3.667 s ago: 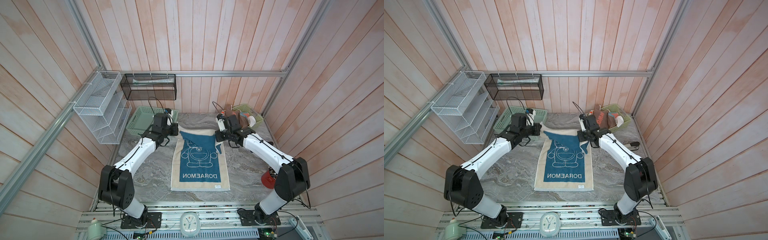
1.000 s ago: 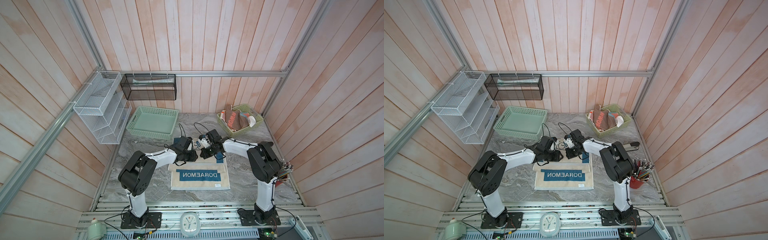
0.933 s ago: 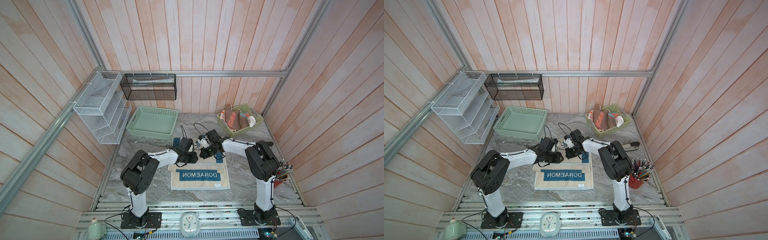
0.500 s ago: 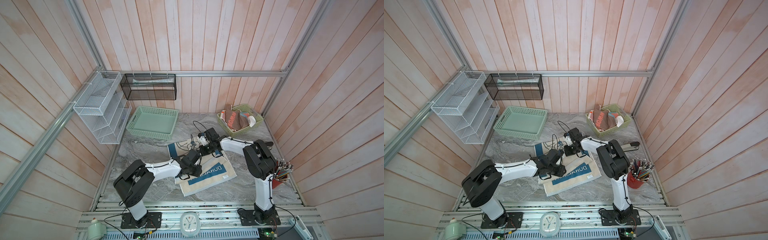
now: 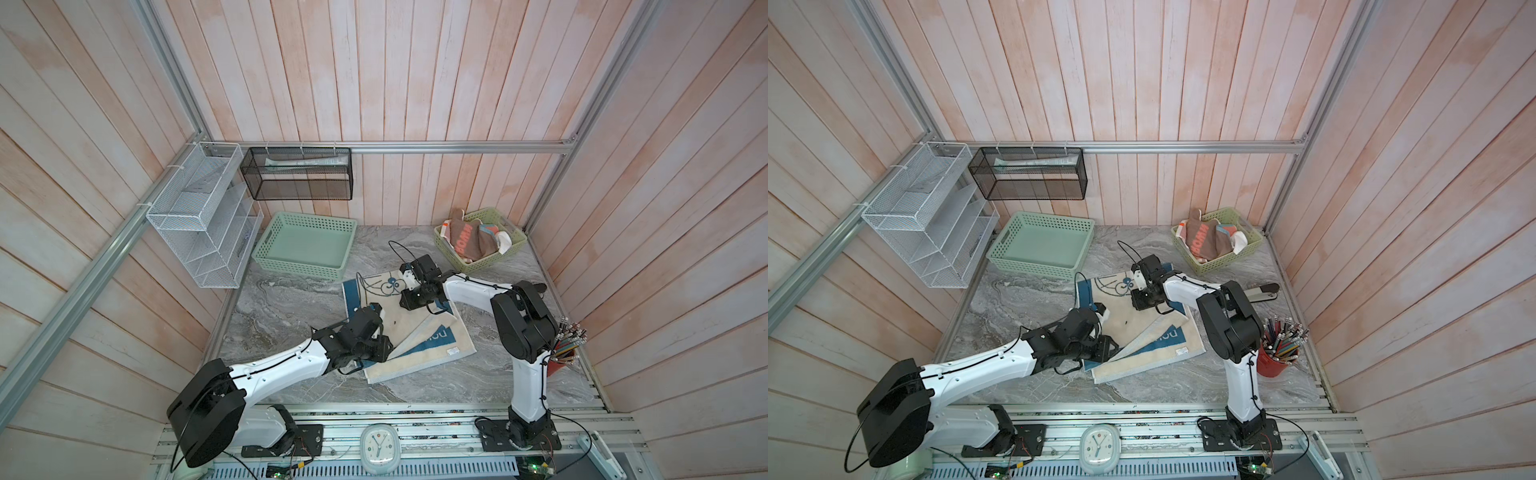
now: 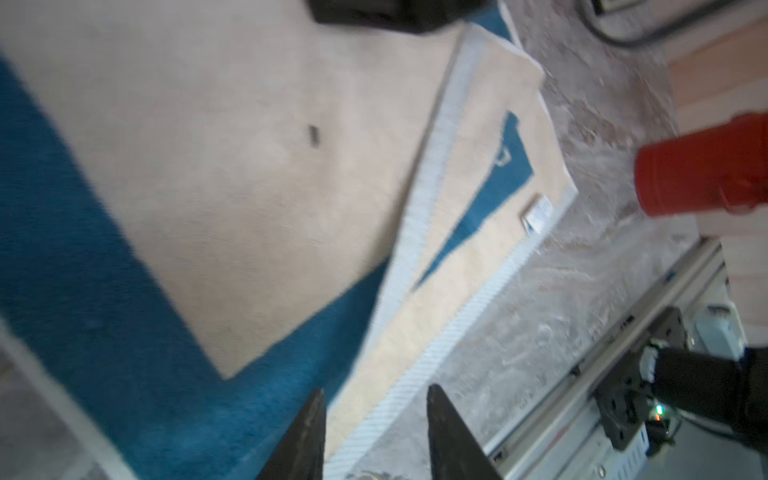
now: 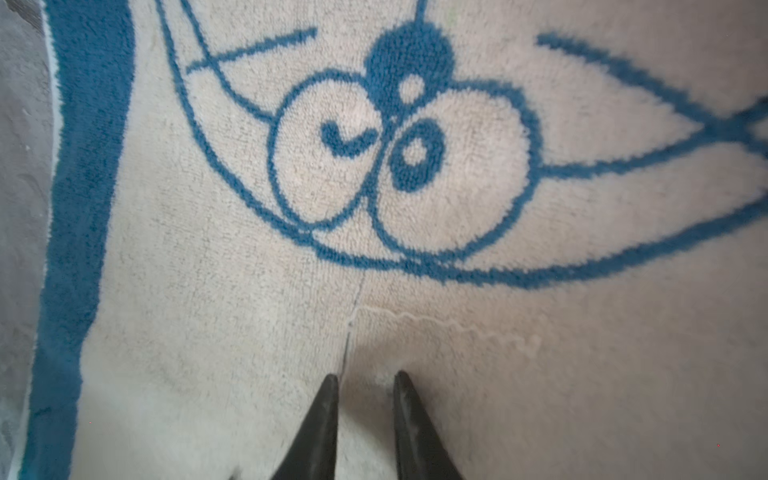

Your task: Fold and stack the towels

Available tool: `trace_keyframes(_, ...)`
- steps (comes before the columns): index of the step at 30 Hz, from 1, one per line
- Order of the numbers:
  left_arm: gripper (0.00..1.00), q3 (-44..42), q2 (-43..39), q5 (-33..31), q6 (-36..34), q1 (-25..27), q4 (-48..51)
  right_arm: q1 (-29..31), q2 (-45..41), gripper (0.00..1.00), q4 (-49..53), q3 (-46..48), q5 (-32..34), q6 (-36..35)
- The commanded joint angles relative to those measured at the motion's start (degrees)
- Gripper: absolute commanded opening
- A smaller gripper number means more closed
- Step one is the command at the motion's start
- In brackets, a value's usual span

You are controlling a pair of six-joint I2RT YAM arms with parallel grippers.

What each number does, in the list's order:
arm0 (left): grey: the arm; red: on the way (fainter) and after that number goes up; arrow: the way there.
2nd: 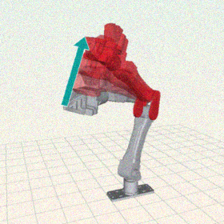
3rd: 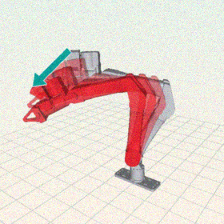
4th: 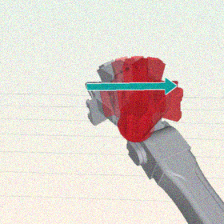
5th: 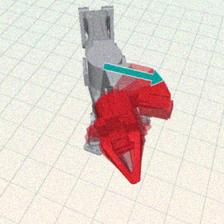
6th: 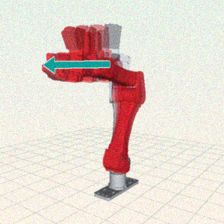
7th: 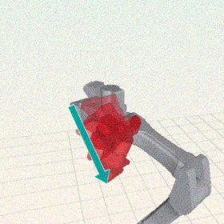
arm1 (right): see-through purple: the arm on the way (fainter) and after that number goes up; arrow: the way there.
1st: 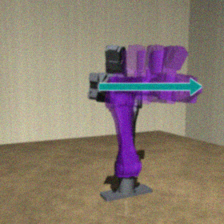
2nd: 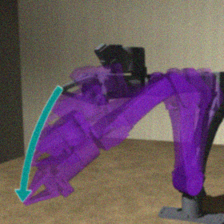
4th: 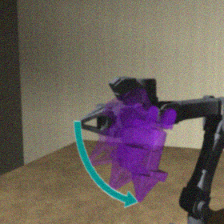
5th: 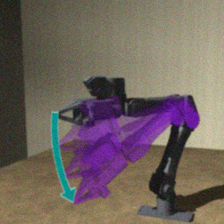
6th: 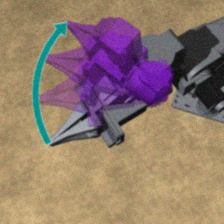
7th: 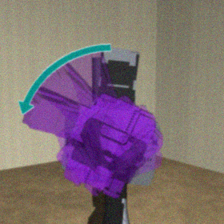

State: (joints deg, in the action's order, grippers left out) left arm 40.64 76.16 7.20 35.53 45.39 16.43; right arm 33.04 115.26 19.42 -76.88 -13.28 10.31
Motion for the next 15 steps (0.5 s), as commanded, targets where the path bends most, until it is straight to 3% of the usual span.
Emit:
trace_keyframes(1,0.42,-1.76,2.41,3.85,2.77,-4.75,-5.82,2.17,-4.66,0.27,3.92,1.15,3.58,-1.08)
trace_keyframes(8,0.4,4.71,13.52,10.04,4.14,-10.63,-13.32,7.31,-7.53,0.14,-0.24,6.96,-2.3,3.2)
trace_keyframes(15,0.4,8.07,21.37,9.97,7.27,-12.17,-13.92,9.74,-9.46,0.13,1.45,13.74,-3.7,6.83)
